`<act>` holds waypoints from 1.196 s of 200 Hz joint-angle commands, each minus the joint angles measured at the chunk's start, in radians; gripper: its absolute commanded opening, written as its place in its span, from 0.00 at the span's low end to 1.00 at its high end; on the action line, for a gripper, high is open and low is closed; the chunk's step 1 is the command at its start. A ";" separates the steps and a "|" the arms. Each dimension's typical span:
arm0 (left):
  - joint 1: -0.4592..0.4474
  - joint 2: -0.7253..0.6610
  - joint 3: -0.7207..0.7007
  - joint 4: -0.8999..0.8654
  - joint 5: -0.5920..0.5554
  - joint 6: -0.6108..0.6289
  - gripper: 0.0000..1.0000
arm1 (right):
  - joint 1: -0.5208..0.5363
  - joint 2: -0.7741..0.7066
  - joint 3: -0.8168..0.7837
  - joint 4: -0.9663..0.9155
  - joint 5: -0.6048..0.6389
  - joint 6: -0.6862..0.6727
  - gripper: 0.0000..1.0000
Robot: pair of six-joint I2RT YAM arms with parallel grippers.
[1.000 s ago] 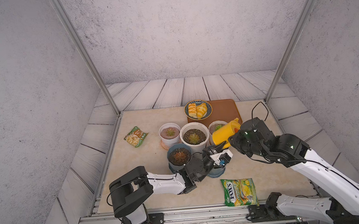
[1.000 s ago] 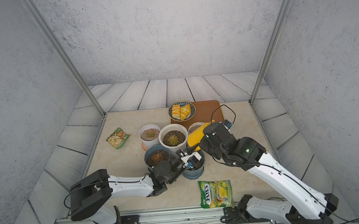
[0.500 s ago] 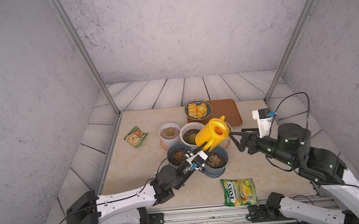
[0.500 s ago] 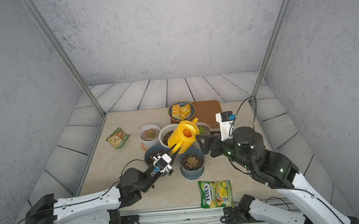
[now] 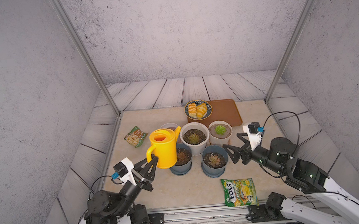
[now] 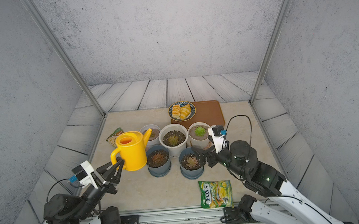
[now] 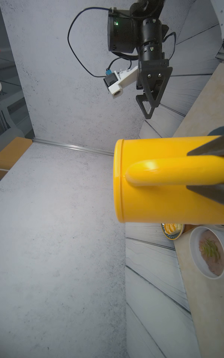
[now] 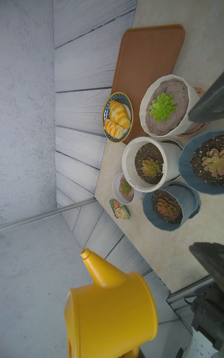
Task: Water the succulent around the soil edge
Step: Water the soil of the potted plant with water.
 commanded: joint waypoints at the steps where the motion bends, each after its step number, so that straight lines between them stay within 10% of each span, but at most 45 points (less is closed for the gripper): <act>1: -0.002 -0.028 0.032 -0.284 -0.065 -0.140 0.00 | -0.001 0.012 -0.055 0.092 -0.054 -0.073 0.99; 239: 0.039 0.705 0.344 -0.402 -0.030 -0.212 0.00 | -0.001 -0.126 -0.437 0.340 0.019 0.000 0.99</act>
